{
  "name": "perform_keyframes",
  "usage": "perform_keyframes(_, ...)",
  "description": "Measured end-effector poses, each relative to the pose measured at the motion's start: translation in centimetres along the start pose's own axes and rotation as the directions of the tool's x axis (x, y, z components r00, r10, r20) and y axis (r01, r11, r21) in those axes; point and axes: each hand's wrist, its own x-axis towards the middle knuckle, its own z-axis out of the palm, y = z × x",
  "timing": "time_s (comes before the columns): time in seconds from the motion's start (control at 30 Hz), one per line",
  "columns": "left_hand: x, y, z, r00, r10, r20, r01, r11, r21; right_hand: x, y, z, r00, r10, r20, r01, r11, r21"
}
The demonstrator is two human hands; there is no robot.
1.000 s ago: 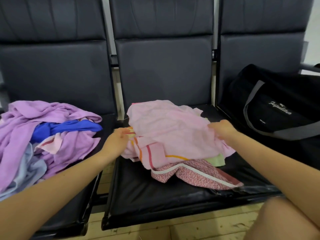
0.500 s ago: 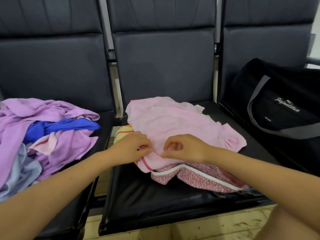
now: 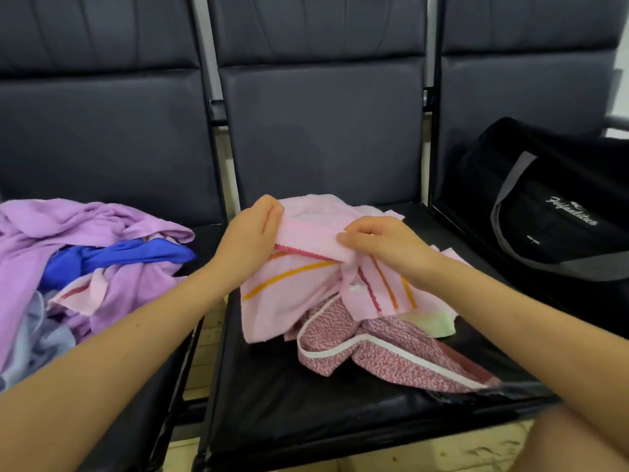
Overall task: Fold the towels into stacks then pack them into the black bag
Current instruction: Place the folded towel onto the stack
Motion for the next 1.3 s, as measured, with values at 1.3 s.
perform_keyframes(1.3,-2.0,-5.3,2.0,0.686,-0.681,0.258,0.721,0.588,-0.366,2.6,10.6,-6.1,0.775,0.546,-0.319,-0.57,0.821,0.024)
